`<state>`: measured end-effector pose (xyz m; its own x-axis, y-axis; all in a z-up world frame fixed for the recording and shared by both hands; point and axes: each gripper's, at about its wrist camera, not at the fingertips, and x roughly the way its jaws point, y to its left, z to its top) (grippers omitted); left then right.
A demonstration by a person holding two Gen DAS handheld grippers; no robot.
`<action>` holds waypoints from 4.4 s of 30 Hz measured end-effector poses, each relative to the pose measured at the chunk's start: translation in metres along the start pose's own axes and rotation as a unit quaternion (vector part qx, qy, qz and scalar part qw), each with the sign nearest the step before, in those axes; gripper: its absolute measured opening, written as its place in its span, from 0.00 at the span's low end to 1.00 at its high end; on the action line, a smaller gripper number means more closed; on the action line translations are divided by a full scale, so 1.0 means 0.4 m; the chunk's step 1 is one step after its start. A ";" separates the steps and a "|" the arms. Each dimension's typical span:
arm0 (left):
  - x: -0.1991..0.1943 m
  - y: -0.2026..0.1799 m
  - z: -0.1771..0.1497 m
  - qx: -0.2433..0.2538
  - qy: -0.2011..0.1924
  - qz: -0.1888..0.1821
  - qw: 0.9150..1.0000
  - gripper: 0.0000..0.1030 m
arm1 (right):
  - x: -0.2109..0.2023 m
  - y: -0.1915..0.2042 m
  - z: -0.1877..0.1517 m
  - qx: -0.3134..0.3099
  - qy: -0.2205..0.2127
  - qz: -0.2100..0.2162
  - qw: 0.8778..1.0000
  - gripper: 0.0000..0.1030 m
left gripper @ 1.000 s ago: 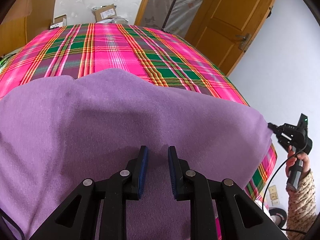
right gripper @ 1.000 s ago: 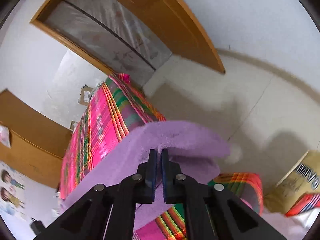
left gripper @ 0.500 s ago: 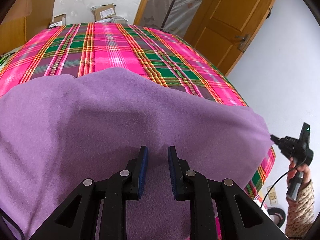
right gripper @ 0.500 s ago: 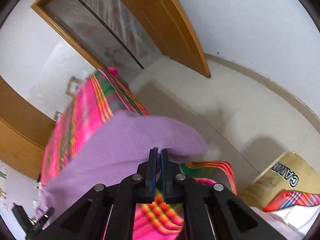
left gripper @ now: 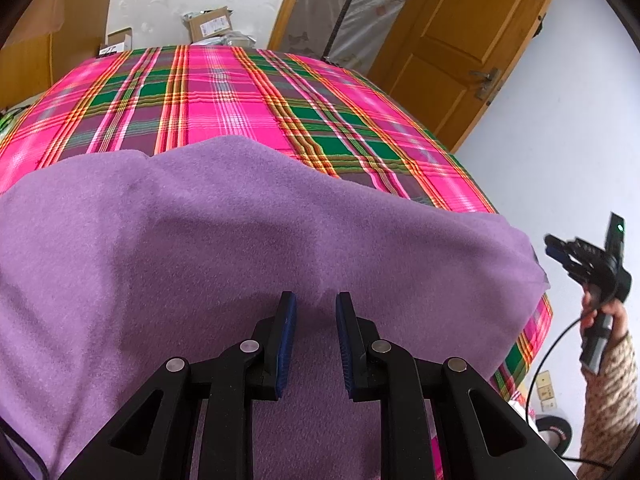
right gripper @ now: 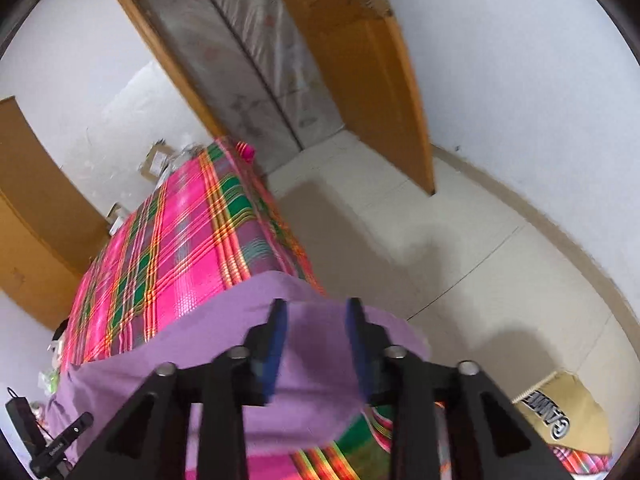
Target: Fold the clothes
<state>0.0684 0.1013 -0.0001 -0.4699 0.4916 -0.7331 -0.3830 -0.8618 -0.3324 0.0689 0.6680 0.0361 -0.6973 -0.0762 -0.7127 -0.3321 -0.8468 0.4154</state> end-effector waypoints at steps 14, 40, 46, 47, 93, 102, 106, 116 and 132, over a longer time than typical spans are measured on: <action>0.006 0.004 0.008 0.002 0.000 -0.002 1.000 0.20 | 0.098 0.025 -0.003 -0.021 0.042 0.011 0.999 0.11; 0.001 0.010 0.008 -0.008 -0.001 -0.004 1.000 0.20 | 0.035 -0.029 -0.043 0.052 0.016 0.000 0.999 0.36; -0.013 0.014 0.000 -0.010 -0.004 -0.001 1.000 0.20 | 0.028 -0.017 -0.083 0.043 0.016 0.025 0.999 0.13; -0.015 0.015 -0.001 -0.011 -0.004 0.000 1.000 0.20 | 0.020 -0.006 -0.081 0.033 0.011 0.012 0.999 0.05; -0.246 0.328 -0.116 -0.112 -0.066 0.067 0.989 0.20 | -0.018 0.563 -0.421 -0.299 -0.043 -0.078 0.950 0.30; -0.293 0.409 -0.123 -0.136 -0.086 0.100 0.982 0.20 | -0.003 0.617 -0.473 -0.317 -0.031 -0.060 0.946 0.30; -0.318 0.483 -0.131 -0.167 -0.090 0.124 0.974 0.20 | 0.012 0.697 -0.507 -0.354 -0.024 -0.027 0.935 0.30; -0.361 0.571 -0.097 -0.183 -0.102 0.173 0.962 0.20 | 0.073 0.847 -0.417 -0.348 0.002 0.082 0.934 0.30; -0.422 0.685 0.044 -0.221 -0.111 0.182 0.952 0.29 | 0.199 0.929 -0.352 -0.326 0.090 0.155 0.928 0.30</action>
<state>0.0288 -0.2158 0.0428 -0.6826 0.1225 -0.7204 0.1858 -0.9244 -0.3332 -0.0207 0.2729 0.0541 -0.5583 -0.4073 -0.7227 0.3632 -0.9033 0.2284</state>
